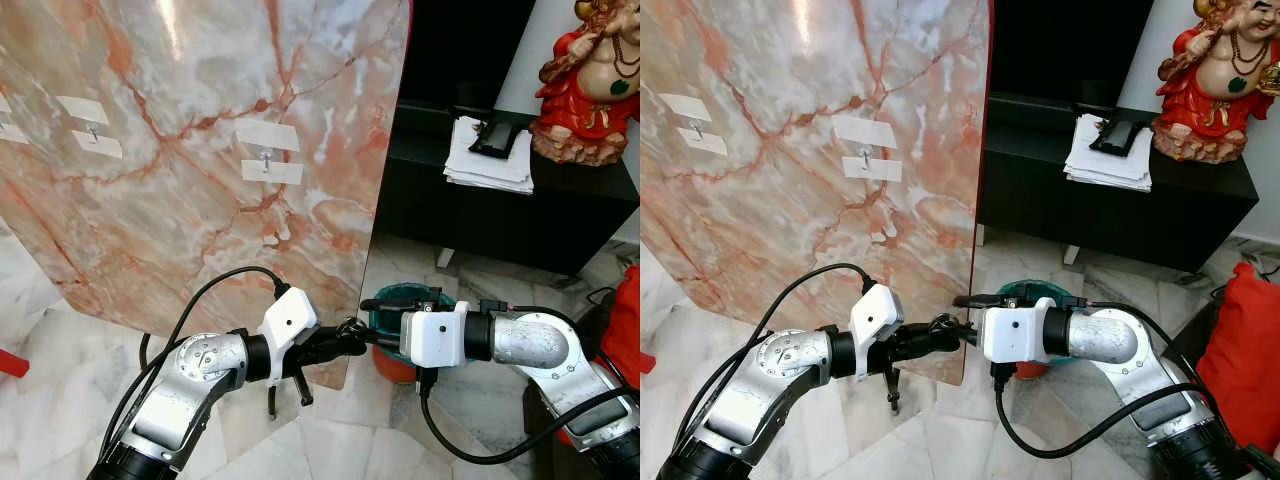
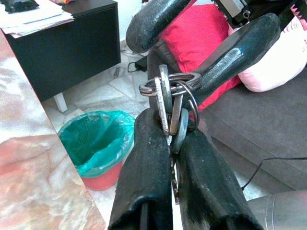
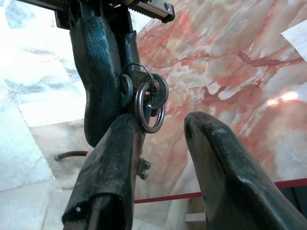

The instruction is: Hang keys on a hook

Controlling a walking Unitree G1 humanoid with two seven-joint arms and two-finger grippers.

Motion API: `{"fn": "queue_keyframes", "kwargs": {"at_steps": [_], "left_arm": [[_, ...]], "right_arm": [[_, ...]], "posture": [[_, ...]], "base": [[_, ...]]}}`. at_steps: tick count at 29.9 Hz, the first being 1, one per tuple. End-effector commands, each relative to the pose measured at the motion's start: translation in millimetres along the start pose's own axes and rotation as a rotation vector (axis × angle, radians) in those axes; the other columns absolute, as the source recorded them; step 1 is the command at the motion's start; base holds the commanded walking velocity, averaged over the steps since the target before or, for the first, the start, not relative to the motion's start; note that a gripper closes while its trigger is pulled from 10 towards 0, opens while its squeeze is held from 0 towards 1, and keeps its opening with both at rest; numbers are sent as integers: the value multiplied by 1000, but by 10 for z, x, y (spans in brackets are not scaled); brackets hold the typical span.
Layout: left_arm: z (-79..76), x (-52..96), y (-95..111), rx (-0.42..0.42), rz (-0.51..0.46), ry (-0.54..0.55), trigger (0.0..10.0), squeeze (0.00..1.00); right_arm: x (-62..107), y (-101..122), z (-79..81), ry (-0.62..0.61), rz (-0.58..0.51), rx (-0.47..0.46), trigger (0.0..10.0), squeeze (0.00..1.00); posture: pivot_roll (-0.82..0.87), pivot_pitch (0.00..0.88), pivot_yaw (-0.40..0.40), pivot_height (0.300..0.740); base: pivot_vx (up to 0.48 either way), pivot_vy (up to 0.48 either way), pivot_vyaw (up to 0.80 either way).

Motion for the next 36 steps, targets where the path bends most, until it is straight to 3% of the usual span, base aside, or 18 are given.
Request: {"fn": "queue_keyframes", "kwargs": {"at_steps": [1,12,14,15,16,17,18,19,20,35,36], "left_arm": [[-43,-17,-10,6,6,-30,10000,0],[-41,-17,-16,6,10,-29,10000,0],[-43,-17,-21,6,13,-30,10000,0],[-44,-17,-23,5,14,-29,10000,0],[-44,-17,-23,5,14,-29,10000,0],[-43,-17,-22,4,14,-28,10000,0],[-42,-18,-21,4,15,-27,10000,0],[-43,-18,-23,3,16,-28,10000,0],[-43,-17,-26,3,17,-28,10000,0],[-42,-12,-64,1,35,-28,10000,0],[-42,-12,-64,1,35,-28,10000,0]], "right_arm": [[9,2,-41,-12,5,22,10000,0],[16,33,-116,-50,-21,17,10000,0],[18,38,-122,-52,-24,19,9451,0],[19,41,-124,-53,-26,19,6431,0],[19,41,-124,-53,-26,19,6431,0],[18,47,-124,-53,-32,15,1843,0],[18,52,-123,-53,-37,12,1451,0],[18,52,-122,-52,-37,13,118,0],[17,50,-120,-49,-36,14,0,0],[22,72,-118,-49,-50,6,0,0],[23,60,-122,-55,-44,4,6118,0]], "posture": [[-2,72,4,740],[-2,71,4,740],[-3,71,4,740],[-2,71,3,740],[-2,71,3,740],[-2,72,3,740],[-2,72,3,740],[-2,72,3,740],[-2,72,3,740],[0,73,3,740],[0,73,3,740]], "base": [[0,0,0],[0,0,0],[0,0,0],[0,0,0],[0,0,0],[0,0,0],[0,0,0],[0,0,0],[0,0,0],[0,0,0],[0,0,0]]}}
Point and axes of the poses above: a point about 5 cm out from each wrist's last joint towards the gripper, its own x axis pointing back from the gripper into the wrist, its own y axis along the axis of the wrist's last joint, z = x × y, the point moved 5 cm from there along -x, pointing out of the wrist towards the gripper
